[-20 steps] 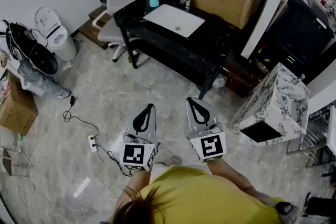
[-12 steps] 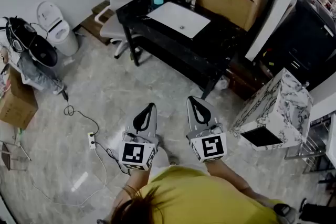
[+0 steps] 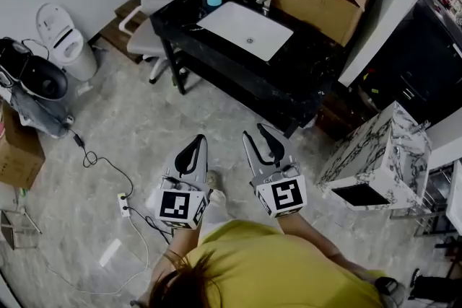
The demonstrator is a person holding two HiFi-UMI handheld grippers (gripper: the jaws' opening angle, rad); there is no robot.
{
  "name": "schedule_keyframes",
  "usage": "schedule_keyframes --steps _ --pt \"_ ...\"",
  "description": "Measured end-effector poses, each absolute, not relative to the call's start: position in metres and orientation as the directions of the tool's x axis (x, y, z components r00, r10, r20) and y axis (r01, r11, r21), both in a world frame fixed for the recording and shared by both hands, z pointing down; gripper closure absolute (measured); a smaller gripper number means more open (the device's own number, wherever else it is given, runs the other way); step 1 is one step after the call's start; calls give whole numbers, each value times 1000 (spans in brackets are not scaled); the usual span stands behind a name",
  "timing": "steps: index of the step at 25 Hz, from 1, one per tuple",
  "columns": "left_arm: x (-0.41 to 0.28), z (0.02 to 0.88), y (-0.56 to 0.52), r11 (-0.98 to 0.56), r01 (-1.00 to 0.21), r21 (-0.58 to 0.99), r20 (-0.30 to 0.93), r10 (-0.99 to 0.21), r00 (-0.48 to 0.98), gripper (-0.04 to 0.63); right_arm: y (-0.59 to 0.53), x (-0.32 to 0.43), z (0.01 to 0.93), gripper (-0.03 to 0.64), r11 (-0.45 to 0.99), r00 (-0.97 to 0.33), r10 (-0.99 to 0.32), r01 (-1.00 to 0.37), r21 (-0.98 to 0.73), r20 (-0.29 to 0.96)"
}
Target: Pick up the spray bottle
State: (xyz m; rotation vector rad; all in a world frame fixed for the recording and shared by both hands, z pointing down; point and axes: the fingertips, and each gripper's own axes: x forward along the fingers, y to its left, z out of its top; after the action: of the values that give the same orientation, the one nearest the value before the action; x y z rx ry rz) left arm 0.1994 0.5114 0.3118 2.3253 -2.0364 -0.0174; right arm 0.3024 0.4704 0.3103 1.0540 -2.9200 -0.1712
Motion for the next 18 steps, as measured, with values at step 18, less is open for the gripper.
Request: schedule_keyframes --steps 18 --pt "37 315 306 -235 -969 79 18 -971 237 592 269 139 322 442 713 -710 -701 -694 103 70"
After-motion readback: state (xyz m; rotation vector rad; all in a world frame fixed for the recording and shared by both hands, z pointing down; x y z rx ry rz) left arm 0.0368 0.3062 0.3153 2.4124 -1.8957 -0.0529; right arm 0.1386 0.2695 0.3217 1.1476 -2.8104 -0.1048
